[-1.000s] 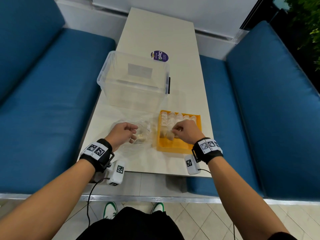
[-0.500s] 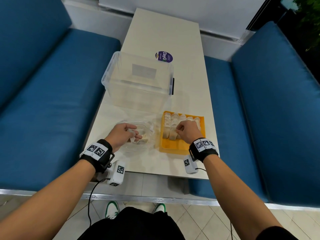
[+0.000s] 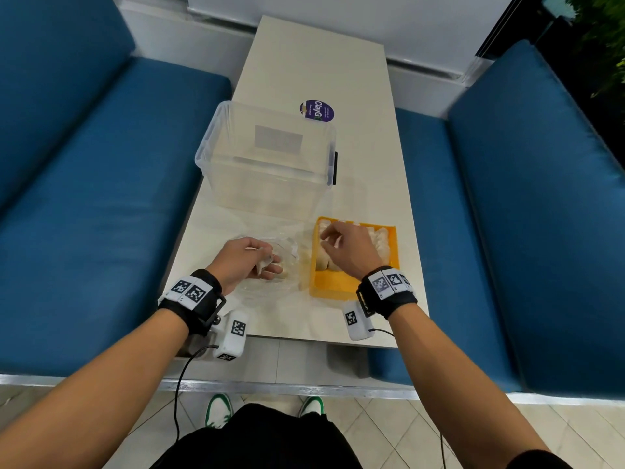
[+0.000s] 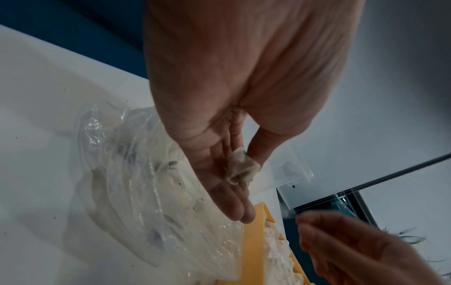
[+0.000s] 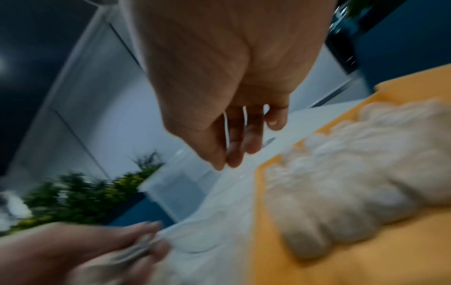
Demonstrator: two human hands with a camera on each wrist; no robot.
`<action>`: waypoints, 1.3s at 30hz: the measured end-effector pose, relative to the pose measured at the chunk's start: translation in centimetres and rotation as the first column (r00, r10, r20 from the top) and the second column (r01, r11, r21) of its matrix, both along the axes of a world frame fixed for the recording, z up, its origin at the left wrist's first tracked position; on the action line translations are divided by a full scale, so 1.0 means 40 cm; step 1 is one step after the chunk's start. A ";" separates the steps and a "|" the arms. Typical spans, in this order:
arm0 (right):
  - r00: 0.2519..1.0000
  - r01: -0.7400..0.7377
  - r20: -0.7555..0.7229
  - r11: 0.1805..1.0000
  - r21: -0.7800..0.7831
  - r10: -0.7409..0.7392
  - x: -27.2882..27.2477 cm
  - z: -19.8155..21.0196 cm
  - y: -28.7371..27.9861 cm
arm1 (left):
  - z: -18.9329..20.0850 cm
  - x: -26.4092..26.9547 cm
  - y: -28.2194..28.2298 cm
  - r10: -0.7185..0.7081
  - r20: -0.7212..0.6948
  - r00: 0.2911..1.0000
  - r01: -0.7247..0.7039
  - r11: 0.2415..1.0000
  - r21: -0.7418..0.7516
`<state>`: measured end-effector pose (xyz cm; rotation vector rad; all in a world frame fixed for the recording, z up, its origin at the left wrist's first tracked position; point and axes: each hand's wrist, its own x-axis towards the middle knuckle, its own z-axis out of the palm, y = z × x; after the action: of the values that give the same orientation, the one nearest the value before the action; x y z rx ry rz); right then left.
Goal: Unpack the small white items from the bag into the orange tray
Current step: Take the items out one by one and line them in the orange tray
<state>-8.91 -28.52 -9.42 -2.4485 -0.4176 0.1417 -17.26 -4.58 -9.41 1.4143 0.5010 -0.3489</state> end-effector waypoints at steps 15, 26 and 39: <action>0.933 -0.355 0.104 0.929 0.105 0.344 -0.109 -0.005 0.177 | 0.023 -0.006 0.002 0.053 -0.024 0.998 -0.054 0.998 -0.030; 0.997 0.069 -0.057 0.949 0.309 -0.054 -0.100 -0.008 0.174 | 0.023 -0.012 0.003 0.019 -0.072 0.997 -0.039 0.957 -0.287; 0.988 0.084 -0.151 0.928 0.362 -0.030 -0.083 0.012 0.150 | -0.007 -0.023 -0.007 -0.061 0.103 0.993 0.065 0.997 -0.042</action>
<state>-12.21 -22.53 -8.93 -2.0625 -0.2796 0.1948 -18.16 -4.86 -9.68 1.3988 0.3637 -0.3350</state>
